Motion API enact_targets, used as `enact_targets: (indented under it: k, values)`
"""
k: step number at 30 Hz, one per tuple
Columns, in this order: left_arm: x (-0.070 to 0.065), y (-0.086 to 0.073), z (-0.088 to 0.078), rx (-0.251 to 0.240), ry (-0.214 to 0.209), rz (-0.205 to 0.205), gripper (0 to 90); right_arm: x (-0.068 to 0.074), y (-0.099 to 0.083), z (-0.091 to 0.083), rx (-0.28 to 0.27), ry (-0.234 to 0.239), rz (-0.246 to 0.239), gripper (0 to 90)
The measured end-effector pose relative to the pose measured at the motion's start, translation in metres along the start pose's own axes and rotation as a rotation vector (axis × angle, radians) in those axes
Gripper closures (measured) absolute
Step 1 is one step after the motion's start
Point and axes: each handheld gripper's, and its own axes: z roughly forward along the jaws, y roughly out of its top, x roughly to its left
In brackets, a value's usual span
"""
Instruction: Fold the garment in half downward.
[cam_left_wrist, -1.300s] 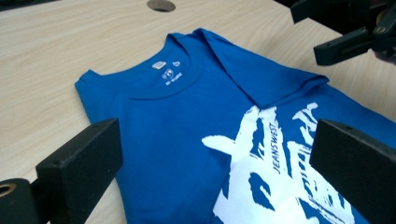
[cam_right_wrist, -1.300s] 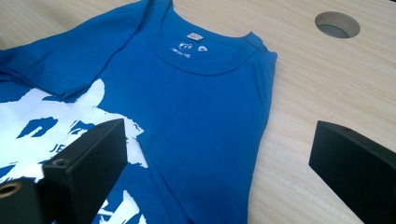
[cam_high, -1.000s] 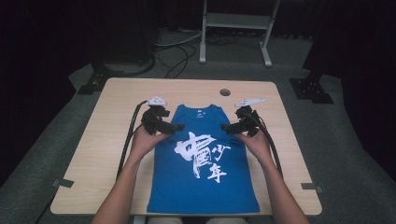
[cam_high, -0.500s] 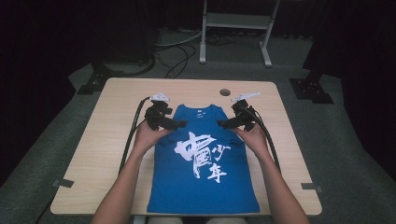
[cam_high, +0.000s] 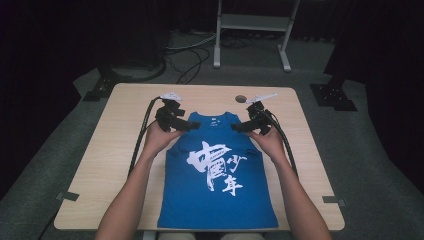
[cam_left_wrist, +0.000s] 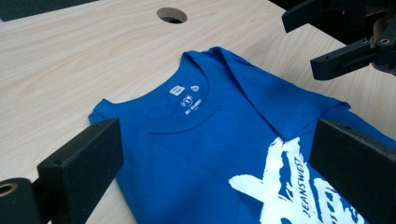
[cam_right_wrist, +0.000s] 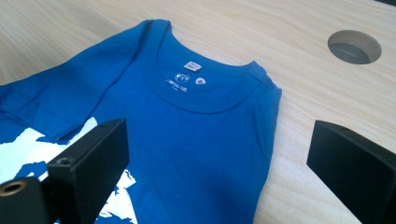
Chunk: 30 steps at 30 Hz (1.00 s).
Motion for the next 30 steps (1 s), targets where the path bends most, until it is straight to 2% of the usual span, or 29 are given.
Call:
enact_targets:
  k: [4, 7, 13, 21, 27, 28, 30]
  values:
    - [0.002, 0.003, 0.001, -0.011, 0.005, 0.013, 4.1, -0.003, 0.005, -0.001, -0.006, 0.004, 0.005, 5.6]
    - [0.007, 0.004, 0.004, 0.012, 0.005, -0.002, 3.5, -0.006, 0.007, -0.001, -0.023, 0.005, 0.01, 5.7]
    - [0.015, 0.0, 0.013, 0.042, 0.008, -0.02, 4.8, -0.012, 0.006, 0.008, 0.006, 0.024, 0.028, 7.1]
    - [0.026, -0.013, 0.024, 0.072, 0.031, -0.064, 4.8, -0.019, -0.002, 0.02, 0.046, -0.001, 0.048, 7.2]
    - [0.031, -0.019, 0.03, 0.084, 0.048, -0.078, 4.8, -0.023, -0.007, 0.027, 0.048, 0.001, 0.071, 7.5]
    - [0.031, -0.02, 0.031, 0.088, 0.049, -0.078, 4.8, -0.024, -0.007, 0.028, 0.048, 0.003, 0.071, 10.8]
    - [0.033, -0.021, 0.032, 0.088, 0.049, -0.085, 4.8, -0.024, -0.007, 0.03, 0.047, 0.008, 0.073, 11.4]
